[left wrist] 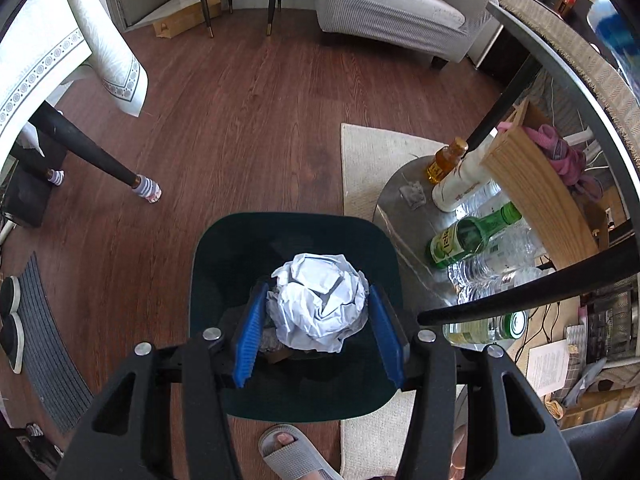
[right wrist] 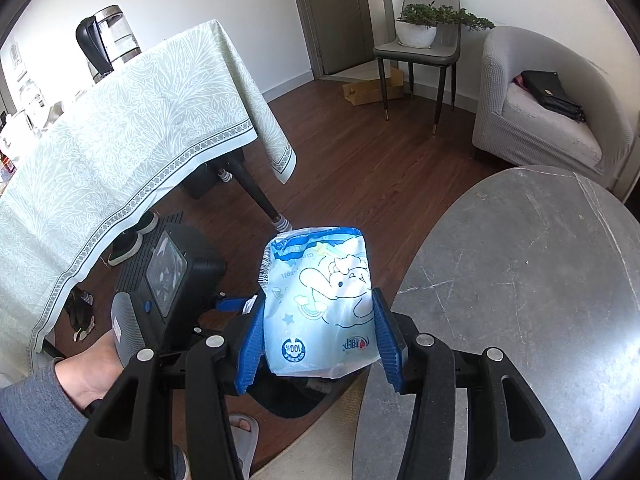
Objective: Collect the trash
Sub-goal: 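Drop paper ball in bin with left tool while right tool grasps blue-white pack, then lower the blue-white tissue pack over the bin and open the right tool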
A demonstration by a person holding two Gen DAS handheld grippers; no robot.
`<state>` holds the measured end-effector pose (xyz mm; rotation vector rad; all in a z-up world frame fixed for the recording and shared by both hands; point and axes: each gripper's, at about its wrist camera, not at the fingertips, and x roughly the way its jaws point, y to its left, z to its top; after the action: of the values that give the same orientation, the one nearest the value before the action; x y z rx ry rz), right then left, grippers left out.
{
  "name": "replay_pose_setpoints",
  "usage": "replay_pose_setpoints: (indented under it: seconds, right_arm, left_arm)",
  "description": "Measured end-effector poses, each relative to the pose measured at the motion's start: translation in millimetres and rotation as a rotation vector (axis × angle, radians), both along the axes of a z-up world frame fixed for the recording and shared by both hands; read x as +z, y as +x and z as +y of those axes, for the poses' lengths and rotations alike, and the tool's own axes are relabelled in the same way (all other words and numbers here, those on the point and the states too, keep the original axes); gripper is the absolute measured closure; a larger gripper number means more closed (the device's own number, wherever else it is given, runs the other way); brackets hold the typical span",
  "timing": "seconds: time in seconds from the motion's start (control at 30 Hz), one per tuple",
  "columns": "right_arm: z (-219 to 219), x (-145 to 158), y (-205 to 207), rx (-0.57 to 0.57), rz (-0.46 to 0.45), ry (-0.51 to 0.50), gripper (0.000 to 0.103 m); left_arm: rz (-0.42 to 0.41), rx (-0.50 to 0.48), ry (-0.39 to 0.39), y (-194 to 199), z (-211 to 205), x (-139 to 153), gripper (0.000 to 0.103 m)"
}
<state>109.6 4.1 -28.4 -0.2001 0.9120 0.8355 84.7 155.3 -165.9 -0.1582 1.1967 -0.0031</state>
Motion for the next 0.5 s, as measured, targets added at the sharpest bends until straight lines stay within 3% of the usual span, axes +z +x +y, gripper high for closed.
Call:
replay_pose_setpoints:
  seconds: [0.23, 0.3, 0.5]
  right_arm:
    - [26, -15, 2, 0.008, 0.034, -0.026, 0.053]
    - [33, -21, 2, 0.012, 0.043, -0.039, 0.053]
    - [54, -38, 5, 0.025, 0.068, -0.069, 0.053]
  left_arm:
    - [0.054, 0.011, -0.018, -7, 17, -20, 0.045]
    - [0.053, 0.021, -0.011, -9, 21, -20, 0.039]
    - [0.031, 0.015, -0.004, -16, 30, -10, 0.038]
